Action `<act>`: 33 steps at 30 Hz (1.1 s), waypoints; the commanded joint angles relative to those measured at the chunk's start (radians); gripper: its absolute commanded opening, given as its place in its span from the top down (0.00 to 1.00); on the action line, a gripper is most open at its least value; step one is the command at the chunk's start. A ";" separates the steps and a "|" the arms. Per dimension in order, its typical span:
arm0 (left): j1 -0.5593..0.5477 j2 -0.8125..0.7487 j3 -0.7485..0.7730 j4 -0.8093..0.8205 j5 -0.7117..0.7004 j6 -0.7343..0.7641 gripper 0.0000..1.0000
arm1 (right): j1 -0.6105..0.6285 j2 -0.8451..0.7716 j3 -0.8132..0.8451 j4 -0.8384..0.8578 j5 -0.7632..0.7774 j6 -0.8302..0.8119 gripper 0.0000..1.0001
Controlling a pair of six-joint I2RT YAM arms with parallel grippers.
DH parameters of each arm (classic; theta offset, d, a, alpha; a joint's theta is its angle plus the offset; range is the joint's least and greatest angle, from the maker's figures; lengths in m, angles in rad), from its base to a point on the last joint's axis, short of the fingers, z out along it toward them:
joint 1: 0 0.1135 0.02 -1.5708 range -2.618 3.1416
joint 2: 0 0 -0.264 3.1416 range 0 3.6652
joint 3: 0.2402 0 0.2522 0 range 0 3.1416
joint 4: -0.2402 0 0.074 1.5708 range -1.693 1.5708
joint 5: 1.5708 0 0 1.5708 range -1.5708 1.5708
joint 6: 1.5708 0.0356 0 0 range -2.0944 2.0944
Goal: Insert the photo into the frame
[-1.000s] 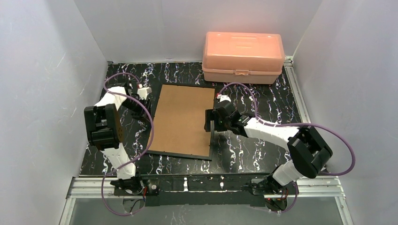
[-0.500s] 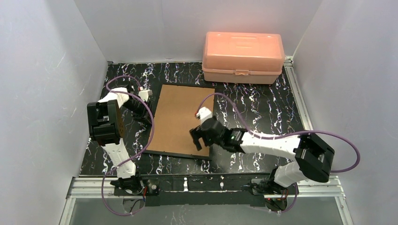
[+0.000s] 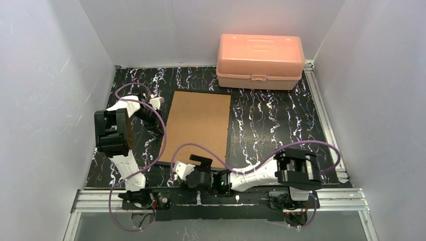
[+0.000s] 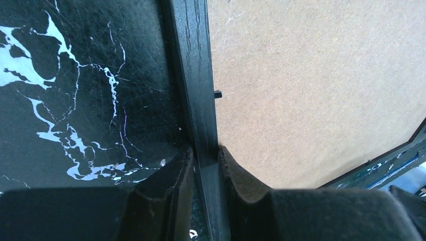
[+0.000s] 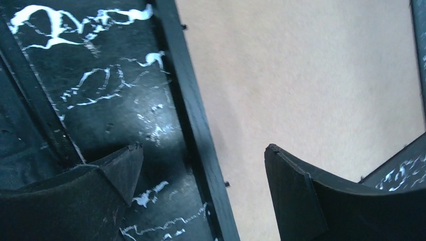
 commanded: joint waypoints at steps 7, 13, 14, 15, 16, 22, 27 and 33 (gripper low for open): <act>-0.013 -0.119 0.026 -0.093 0.029 -0.041 1.00 | 0.089 0.135 0.074 0.240 0.181 -0.271 0.01; -0.013 -0.150 0.044 -0.120 0.046 -0.045 1.00 | 0.109 0.204 0.098 0.303 0.224 -0.360 0.01; -0.013 -0.152 0.044 -0.122 0.046 -0.047 1.00 | 0.110 0.212 0.098 0.317 0.229 -0.374 0.01; -0.013 -0.154 0.046 -0.124 0.048 -0.048 1.00 | 0.112 0.219 0.100 0.328 0.232 -0.387 0.01; -0.013 -0.156 0.047 -0.126 0.049 -0.048 1.00 | 0.113 0.228 0.102 0.340 0.236 -0.399 0.01; -0.013 -0.156 0.055 -0.137 0.046 -0.044 1.00 | 0.120 0.311 0.122 0.413 0.304 -0.483 0.01; -0.013 -0.162 0.065 -0.150 0.047 -0.042 1.00 | 0.119 0.392 0.133 0.507 0.375 -0.583 0.01; -0.013 -0.179 0.069 -0.169 0.048 -0.033 1.00 | 0.119 0.465 0.138 0.655 0.433 -0.734 0.03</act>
